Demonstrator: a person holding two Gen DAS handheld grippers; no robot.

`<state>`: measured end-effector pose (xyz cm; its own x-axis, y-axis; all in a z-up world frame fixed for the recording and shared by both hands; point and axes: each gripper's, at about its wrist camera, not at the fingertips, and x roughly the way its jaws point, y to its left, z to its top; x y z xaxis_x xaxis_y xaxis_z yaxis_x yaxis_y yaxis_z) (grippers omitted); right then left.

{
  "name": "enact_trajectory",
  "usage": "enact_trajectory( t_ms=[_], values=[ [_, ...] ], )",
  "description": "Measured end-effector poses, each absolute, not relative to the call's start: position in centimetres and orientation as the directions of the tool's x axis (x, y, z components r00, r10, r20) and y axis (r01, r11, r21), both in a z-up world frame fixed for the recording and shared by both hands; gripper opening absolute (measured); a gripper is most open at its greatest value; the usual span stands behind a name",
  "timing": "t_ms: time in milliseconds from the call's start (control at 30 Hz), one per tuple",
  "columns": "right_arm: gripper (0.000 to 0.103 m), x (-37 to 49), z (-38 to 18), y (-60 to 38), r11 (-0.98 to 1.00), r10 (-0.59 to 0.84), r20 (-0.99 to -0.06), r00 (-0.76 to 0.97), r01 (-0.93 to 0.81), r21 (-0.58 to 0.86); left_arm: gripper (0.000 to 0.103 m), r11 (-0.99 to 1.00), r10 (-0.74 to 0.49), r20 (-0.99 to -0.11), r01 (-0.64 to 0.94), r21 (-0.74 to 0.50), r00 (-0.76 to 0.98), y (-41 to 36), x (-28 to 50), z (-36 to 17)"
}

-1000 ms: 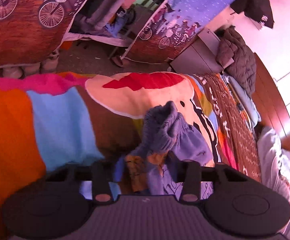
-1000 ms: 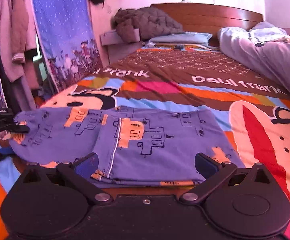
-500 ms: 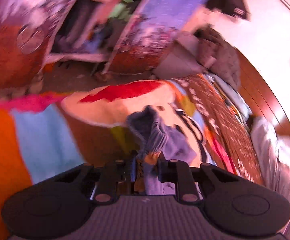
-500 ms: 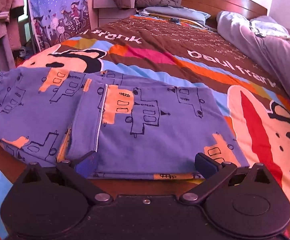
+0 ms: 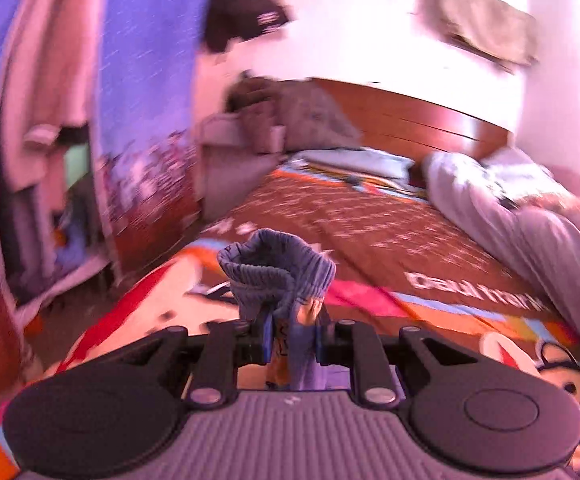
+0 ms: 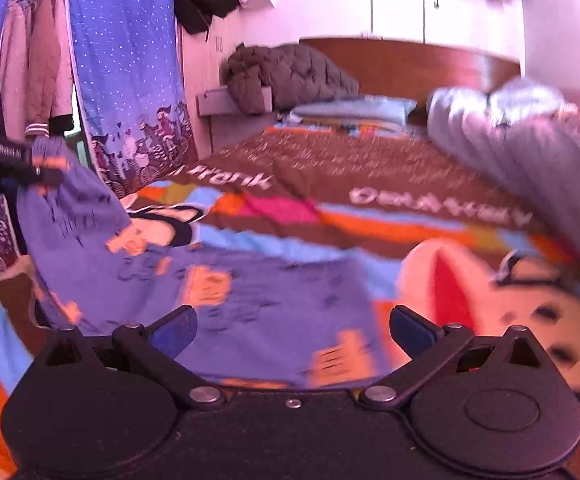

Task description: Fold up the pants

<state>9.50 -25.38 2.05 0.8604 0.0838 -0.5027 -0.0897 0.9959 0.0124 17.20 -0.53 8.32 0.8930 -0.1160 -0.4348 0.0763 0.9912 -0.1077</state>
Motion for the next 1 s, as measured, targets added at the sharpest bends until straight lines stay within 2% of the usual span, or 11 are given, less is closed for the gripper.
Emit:
enact_trajectory(
  t_ms=[200,367,400,433,500,600,667,800,867,900,1000],
  values=[
    [0.102,11.7,2.4,-33.0,0.999,-0.024,-0.464,0.886,0.003,-0.045,0.021,0.965,-0.222,-0.46,0.262,0.024,0.859,-10.8,17.4,9.0],
    [0.102,12.6,1.3,-38.7,0.993,-0.092,-0.457,0.885,0.113,0.02,0.024,0.934,-0.264,-0.513,0.35,0.077,0.817,-18.0,17.8,6.3],
    [0.102,12.9,1.0,-39.6,0.991,-0.096,-0.464,0.881,0.128,0.038,0.03,0.928,-0.277,-0.53,0.365,0.067,0.801,-19.1,18.1,5.3],
    [0.102,13.1,0.7,-40.4,0.99,-0.092,-0.47,0.878,0.133,0.055,0.049,0.921,-0.293,-0.55,0.386,0.058,0.782,-19.9,18.1,4.2],
    [0.102,13.6,0.0,-41.8,0.984,-0.101,-0.492,0.864,0.16,0.08,0.074,0.897,-0.335,-0.587,0.44,0.042,0.737,-21.0,18.3,1.6],
    [0.102,14.4,-1.1,-43.4,0.975,-0.082,-0.535,0.841,0.178,0.129,0.075,0.885,-0.302,-0.619,0.454,0.101,0.725,-21.5,17.2,-1.2],
    [0.102,14.8,-1.5,-43.6,0.973,-0.043,-0.544,0.838,0.158,0.167,0.075,0.883,-0.273,-0.607,0.444,0.15,0.747,-20.8,15.9,-1.9],
    [0.102,15.5,-2.2,-42.1,0.952,0.171,-0.515,0.84,-0.007,0.305,0.08,0.879,-0.253,-0.589,0.437,0.191,0.767,-19.4,14.2,-2.1],
    [0.098,16.2,-2.8,-41.1,0.922,0.283,-0.502,0.817,-0.087,0.378,0.08,0.873,-0.253,-0.614,0.45,0.188,0.747,-19.2,14.4,-2.3],
    [0.096,16.6,-3.1,-40.5,0.901,0.342,-0.499,0.797,-0.127,0.415,0.078,0.873,-0.248,-0.629,0.451,0.184,0.736,-19.1,14.7,-2.3],
    [0.08,18.0,-3.7,-38.6,0.861,0.447,-0.503,0.74,-0.205,0.465,0.056,0.876,-0.237,-0.679,0.455,0.161,0.695,-19.0,15.8,-2.5]
  ],
)
